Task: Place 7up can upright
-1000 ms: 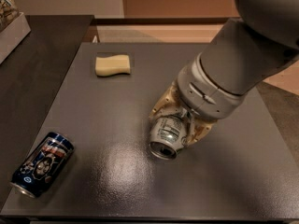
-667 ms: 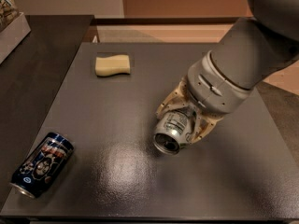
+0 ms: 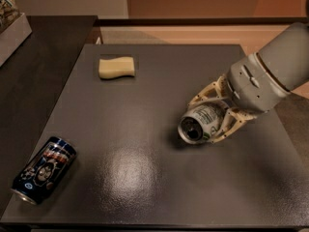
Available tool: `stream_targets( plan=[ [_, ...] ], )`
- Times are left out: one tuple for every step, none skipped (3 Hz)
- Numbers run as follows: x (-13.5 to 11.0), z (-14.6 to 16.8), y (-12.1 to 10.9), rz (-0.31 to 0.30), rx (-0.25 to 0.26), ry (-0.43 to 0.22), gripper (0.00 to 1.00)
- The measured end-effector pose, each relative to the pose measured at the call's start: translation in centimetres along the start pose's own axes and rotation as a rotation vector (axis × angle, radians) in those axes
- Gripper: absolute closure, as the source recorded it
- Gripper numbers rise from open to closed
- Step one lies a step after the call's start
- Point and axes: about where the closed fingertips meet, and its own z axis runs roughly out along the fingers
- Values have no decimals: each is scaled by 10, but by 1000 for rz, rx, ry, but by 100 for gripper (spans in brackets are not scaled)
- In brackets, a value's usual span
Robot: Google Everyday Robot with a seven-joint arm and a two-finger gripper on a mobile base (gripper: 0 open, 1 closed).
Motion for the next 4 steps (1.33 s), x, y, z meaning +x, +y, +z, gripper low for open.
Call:
stream_targets(
  plan=[
    [21, -18, -2, 161, 49, 11, 100],
    [39, -33, -6, 302, 85, 32, 100],
    [56, -52, -13, 431, 154, 53, 100],
    [70, -73, -18, 531, 266, 65, 100]
  ],
)
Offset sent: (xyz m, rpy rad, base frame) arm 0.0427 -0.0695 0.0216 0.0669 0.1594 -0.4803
